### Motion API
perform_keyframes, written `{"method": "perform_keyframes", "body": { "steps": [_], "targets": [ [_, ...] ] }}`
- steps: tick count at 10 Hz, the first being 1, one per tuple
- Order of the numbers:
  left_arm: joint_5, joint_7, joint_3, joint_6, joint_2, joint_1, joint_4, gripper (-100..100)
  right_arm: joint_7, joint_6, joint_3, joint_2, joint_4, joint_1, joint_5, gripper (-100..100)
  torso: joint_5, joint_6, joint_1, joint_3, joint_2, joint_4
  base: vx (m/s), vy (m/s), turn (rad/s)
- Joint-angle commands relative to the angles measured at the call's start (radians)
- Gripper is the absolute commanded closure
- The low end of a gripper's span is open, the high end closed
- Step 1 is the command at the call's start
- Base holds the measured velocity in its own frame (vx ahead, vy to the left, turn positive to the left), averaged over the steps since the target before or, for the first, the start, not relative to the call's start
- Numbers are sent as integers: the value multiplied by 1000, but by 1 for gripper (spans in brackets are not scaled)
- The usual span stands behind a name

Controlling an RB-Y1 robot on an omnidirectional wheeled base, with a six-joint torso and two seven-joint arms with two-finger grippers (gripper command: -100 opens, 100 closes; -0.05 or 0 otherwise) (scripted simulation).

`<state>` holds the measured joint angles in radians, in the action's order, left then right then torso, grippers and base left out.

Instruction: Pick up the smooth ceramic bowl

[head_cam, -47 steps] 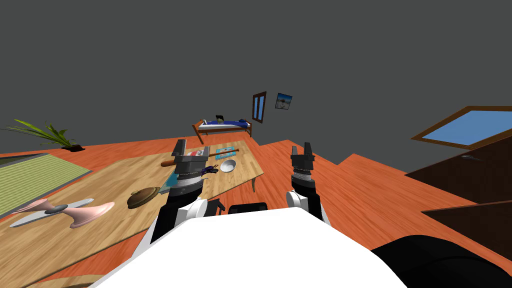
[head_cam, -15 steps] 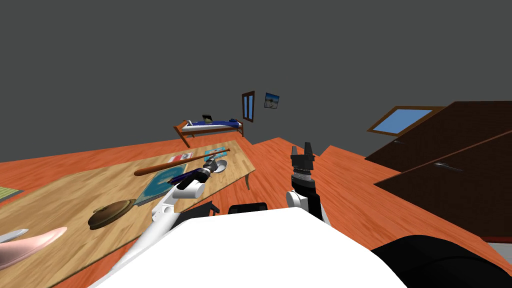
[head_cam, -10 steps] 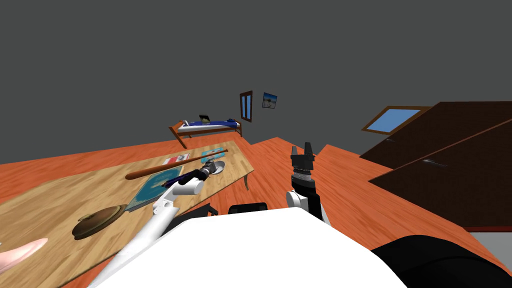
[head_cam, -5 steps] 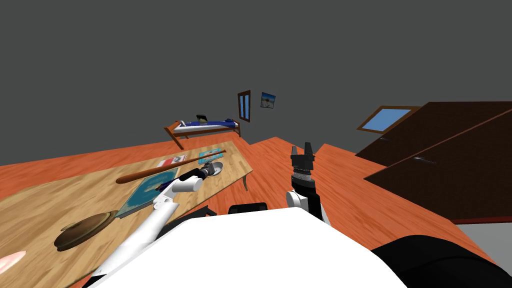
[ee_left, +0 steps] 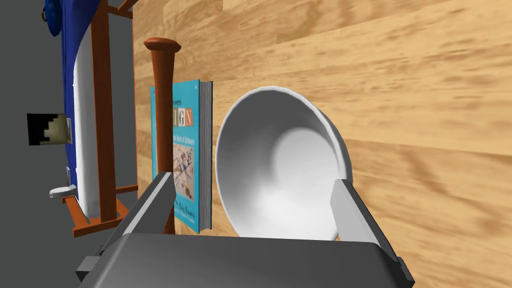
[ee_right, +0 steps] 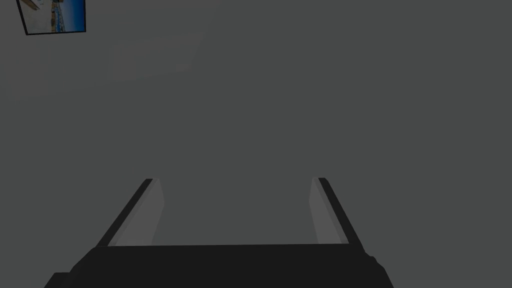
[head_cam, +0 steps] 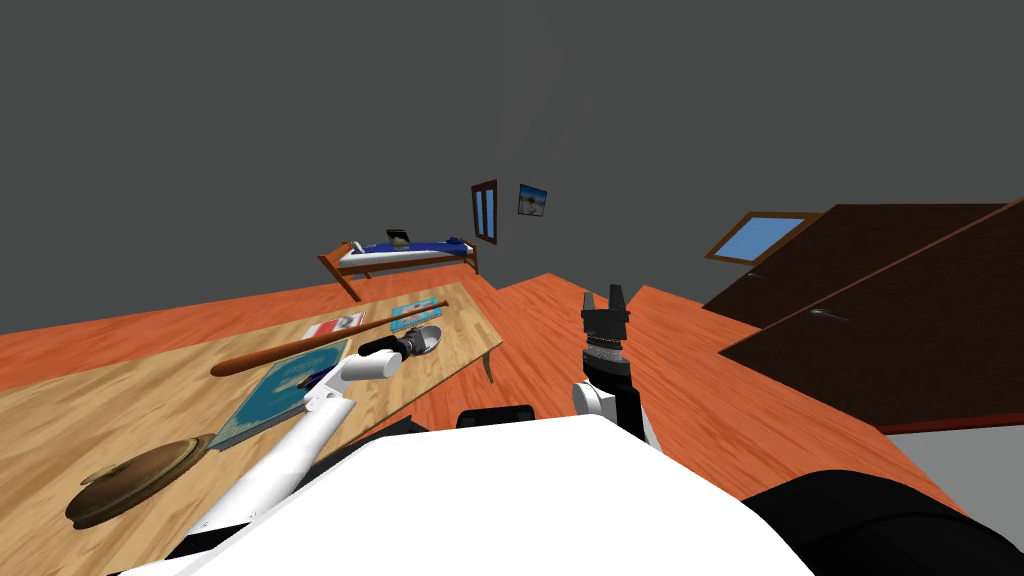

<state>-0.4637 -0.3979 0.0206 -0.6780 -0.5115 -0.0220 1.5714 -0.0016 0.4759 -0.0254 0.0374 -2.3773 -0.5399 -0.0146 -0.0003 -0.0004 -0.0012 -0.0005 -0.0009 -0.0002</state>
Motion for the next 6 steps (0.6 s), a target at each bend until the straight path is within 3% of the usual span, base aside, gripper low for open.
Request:
{"method": "perform_keyframes", "body": {
  "steps": [1,6],
  "targets": [
    [-32,-18,4,-50,-22,28,-50,-100,0,0,0,0,0,0,0,0,0,0,0,0,0,0,25,-24,-84],
    [-81,-52,10,-171,-54,63,-132,-100,0,0,0,0,0,0,0,0,0,0,0,0,0,0,20,-14,-44]
  ]
}}
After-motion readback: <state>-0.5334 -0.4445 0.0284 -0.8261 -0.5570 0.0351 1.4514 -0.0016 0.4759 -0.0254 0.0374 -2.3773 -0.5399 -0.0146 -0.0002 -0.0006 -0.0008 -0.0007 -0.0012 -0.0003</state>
